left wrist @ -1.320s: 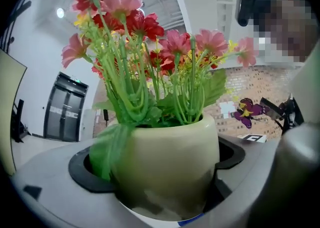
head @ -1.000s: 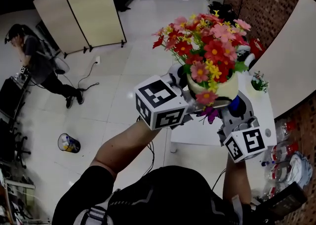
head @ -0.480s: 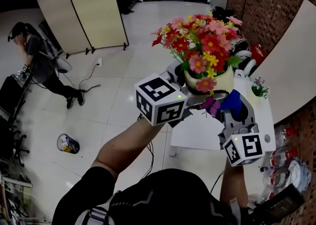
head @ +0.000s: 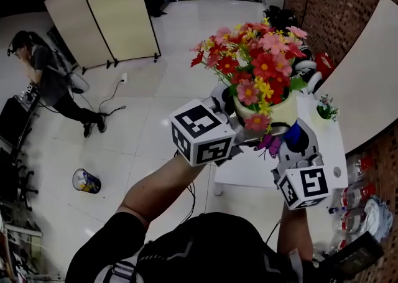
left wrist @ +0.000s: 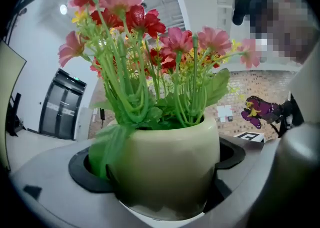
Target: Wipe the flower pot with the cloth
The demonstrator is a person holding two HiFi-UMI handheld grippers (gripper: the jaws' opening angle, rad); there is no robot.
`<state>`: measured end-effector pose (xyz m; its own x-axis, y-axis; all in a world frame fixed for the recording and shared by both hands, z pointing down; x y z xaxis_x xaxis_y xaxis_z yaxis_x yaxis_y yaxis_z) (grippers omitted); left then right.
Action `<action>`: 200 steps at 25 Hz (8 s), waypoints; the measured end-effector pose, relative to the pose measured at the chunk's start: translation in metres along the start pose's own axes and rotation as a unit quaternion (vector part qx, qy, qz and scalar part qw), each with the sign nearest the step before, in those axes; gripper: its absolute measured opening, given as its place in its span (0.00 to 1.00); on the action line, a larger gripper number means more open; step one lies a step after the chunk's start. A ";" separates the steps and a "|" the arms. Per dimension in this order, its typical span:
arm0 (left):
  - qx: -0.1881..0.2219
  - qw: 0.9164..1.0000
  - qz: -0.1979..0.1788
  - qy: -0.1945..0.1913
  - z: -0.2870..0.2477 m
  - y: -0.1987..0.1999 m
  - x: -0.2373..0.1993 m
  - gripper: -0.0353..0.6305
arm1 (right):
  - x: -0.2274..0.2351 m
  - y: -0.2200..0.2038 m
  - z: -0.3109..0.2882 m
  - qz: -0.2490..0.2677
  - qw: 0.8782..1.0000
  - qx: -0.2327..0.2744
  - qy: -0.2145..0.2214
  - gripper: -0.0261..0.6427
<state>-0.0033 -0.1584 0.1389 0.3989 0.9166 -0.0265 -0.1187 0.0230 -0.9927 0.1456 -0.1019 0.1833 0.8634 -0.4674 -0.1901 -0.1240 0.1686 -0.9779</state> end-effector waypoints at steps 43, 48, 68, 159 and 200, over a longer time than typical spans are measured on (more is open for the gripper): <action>0.023 0.998 0.012 0.061 0.005 0.009 0.006 0.94 | -0.031 -0.008 -0.035 -0.040 0.998 0.008 0.052 0.17; 0.037 0.996 0.023 0.084 0.019 0.016 -0.019 0.94 | -0.057 -0.003 -0.005 -0.065 0.996 0.021 0.057 0.17; 0.038 0.998 0.007 0.055 0.006 0.012 0.014 0.94 | -0.034 -0.009 -0.052 -0.047 0.997 0.002 0.059 0.17; -0.239 0.971 0.012 -0.004 0.103 -0.434 -0.042 0.95 | 0.064 -0.162 0.068 -0.097 0.990 -0.090 -0.047 0.17; 0.028 0.973 0.005 0.229 0.245 -0.096 0.287 0.06 | -0.088 -0.005 0.323 -0.117 0.992 -0.007 0.051 0.17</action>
<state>-0.1004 0.2008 0.2554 0.7595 0.6431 -0.0980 -0.1691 0.0496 -0.9843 0.2283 0.2187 0.2332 0.8156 -0.5776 0.0345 0.0664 0.0342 -0.9972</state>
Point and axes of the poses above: the fingertips, and each gripper's own axes: z backward along the fingers, x to its right, y out of its top, the point moved 9 cm from there along z, backward along the fingers, and after that the axes turned 3 degrees about y, right-handed, at the moved point
